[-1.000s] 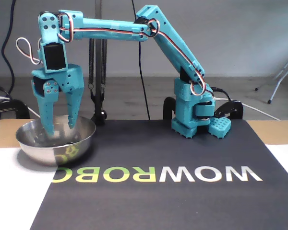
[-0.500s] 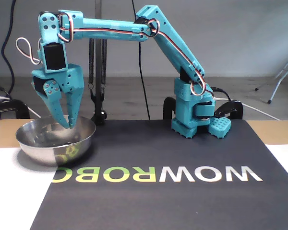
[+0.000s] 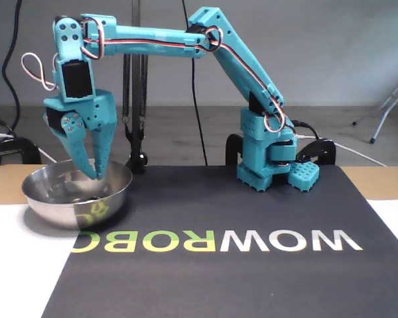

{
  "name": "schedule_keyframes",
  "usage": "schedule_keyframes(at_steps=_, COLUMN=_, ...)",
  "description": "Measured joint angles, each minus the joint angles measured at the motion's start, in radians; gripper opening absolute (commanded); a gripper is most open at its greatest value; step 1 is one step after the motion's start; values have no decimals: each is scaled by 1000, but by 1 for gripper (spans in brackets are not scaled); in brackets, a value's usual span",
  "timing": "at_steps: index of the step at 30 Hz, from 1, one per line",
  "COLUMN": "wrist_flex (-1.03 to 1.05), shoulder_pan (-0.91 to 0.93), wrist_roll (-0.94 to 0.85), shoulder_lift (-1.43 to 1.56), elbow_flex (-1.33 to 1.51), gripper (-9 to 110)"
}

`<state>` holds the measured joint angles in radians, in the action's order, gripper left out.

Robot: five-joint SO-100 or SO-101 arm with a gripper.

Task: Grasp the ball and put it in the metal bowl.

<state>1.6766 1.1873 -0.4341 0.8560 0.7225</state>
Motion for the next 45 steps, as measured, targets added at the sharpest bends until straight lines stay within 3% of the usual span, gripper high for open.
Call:
schedule_keyframes(at_steps=23, wrist_flex=2, shoulder_pan=-279, wrist_roll=8, shoulder_lift=492, elbow_flex=394, gripper=0)
schedule_keyframes(at_steps=33, wrist_flex=3, shoulder_pan=-485, wrist_roll=202, shoulder_lift=712, elbow_flex=557, gripper=0)
schedule_keyframes(at_steps=45, wrist_flex=3, shoulder_pan=-782, wrist_roll=422, shoulder_lift=750, elbow_flex=604, gripper=0)
